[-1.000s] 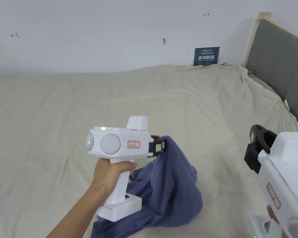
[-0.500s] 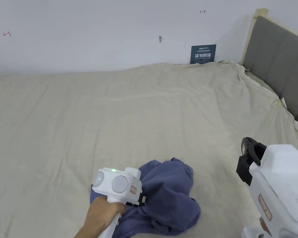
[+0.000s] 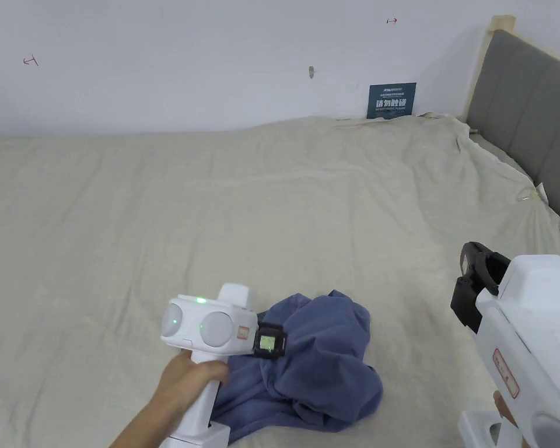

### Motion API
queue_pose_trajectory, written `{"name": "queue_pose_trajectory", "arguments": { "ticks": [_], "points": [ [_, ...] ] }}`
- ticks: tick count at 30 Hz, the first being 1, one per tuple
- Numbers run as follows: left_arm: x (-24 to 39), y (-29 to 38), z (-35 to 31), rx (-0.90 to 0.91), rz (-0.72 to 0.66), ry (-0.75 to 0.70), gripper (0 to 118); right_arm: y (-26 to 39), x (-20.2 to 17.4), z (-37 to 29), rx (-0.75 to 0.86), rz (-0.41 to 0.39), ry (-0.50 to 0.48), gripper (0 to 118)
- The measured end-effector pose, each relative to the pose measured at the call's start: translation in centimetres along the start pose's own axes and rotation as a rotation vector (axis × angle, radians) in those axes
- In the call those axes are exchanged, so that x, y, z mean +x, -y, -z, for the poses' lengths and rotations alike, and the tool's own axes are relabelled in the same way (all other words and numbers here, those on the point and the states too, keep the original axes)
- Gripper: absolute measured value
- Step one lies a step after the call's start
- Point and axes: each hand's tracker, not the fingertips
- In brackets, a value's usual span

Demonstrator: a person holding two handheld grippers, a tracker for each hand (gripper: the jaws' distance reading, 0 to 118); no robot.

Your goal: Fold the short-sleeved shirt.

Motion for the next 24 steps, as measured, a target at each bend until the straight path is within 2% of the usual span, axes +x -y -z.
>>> {"name": "queue_pose_trajectory", "arguments": {
  "ticks": [8, 10, 14, 16, 19, 23, 24],
  "points": [
    [-2.6, -2.6, -11.2, 0.337, -0.092, 0.02, 103, -1.3, -0.7, -0.5, 0.035, -0.015, -0.004, 0],
    [-3.0, -2.1, -13.4, 0.468, -0.12, -0.041, 100, -1.4, -0.9, -0.5, 0.041, -0.014, -0.004, 0],
    [-3.7, -0.5, -15.7, 0.639, -0.086, -0.199, 80, -1.3, -1.3, -0.4, 0.044, -0.014, -0.011, 0],
    [-3.9, 0.4, -16.4, 0.697, -0.076, -0.281, 78, -1.1, -1.4, -0.2, 0.046, -0.014, -0.017, 0],
    [-4.4, 1.9, -17.0, 0.763, -0.064, -0.328, 61, -1.2, -1.7, -0.4, 0.05, -0.012, -0.025, 0],
    [-5.4, 3.2, -17.2, 0.762, -0.061, -0.347, 15, -1.4, -2.2, -0.5, 0.056, -0.018, -0.03, 0],
    [-5.6, 3.6, -17.2, 0.763, -0.072, -0.353, 8, -1.4, -2.2, -0.5, 0.057, -0.019, -0.032, 0]
  ]
}}
